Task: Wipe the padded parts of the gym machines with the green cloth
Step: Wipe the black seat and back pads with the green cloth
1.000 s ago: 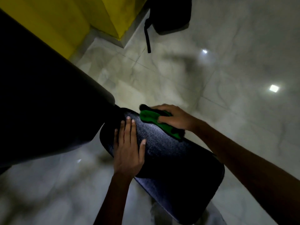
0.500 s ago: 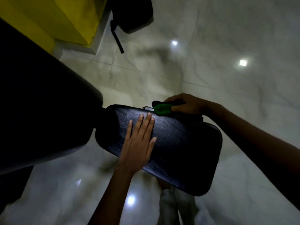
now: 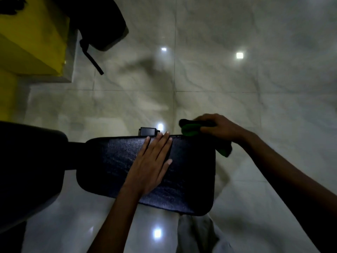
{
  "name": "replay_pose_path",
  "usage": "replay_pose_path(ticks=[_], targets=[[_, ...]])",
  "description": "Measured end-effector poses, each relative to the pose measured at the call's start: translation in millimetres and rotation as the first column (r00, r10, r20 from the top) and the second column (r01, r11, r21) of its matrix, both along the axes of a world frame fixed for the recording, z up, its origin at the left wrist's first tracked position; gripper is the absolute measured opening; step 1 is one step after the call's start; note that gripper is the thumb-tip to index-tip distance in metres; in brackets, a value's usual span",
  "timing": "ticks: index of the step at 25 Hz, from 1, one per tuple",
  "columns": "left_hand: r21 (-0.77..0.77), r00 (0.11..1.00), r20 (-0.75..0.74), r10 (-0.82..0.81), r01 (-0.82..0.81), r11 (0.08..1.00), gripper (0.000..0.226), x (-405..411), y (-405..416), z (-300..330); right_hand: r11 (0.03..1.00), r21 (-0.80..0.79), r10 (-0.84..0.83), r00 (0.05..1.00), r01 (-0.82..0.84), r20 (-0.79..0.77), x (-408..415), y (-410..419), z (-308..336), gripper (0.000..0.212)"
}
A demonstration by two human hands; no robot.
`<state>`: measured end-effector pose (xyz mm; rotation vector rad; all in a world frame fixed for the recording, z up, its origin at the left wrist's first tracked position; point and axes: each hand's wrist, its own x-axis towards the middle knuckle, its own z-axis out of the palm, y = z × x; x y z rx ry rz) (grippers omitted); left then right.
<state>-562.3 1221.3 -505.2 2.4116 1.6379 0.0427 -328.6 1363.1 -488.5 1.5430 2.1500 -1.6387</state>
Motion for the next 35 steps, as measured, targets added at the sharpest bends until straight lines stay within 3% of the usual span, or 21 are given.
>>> replay_pose_path(ticks=[3,7,9,13,15,20,25,29,31,35], targets=[[-0.022,0.999,-0.001,-0.051,0.051,0.998,0.056,3.0,-3.5,3.3,0.977,-0.059,-0.209,0.973,0.205,-0.097,36.8,-27.2,4.6,0.034],[-0.037,0.998,0.004,-0.064,0.065,0.997,0.055,9.6,-3.1,5.4,0.987,-0.021,-0.161,0.983,0.159,-0.088,24.7,-17.4,-10.6,0.035],[-0.037,0.994,0.007,-0.106,0.107,0.994,0.055,12.0,1.0,7.1,0.971,-0.012,-0.237,0.967,0.237,-0.097,19.3,-20.6,-15.9,0.036],[-0.014,0.986,0.002,-0.167,0.167,0.986,0.055,15.6,7.8,7.3,0.761,-0.04,-0.641,0.742,0.647,-0.197,26.2,-88.2,-19.6,0.051],[-0.005,0.985,0.006,-0.175,0.175,0.985,0.054,20.2,10.3,5.8,0.657,-0.085,-0.748,0.634,0.749,-0.196,23.1,-114.0,-16.5,0.053],[0.011,0.963,0.029,-0.267,0.267,0.964,0.053,44.3,19.7,4.1,0.695,-0.021,-0.709,0.681,0.719,-0.183,17.0,-91.2,-19.0,0.046],[-0.002,0.929,0.057,-0.367,0.368,0.93,0.054,40.6,30.7,4.2,0.567,-0.057,-0.817,0.553,0.822,-0.162,9.1,-141.8,-9.4,0.053],[-0.028,0.841,0.039,-0.54,0.541,0.841,0.053,26.8,42.3,7.9,0.539,-0.045,-0.837,0.529,0.841,-0.14,7.1,-164.1,-2.8,0.058],[-0.026,0.78,0.032,-0.625,0.626,0.78,0.054,24.1,52.6,9.3,0.447,-0.059,-0.893,0.441,0.893,-0.088,2.3,-148.7,-3.4,0.052],[-0.022,0.728,0.065,-0.683,0.685,0.728,0.056,23.6,61.5,10.0,0.375,-0.053,-0.926,0.371,0.926,-0.072,-4.4,-144.6,-4.4,0.045]])
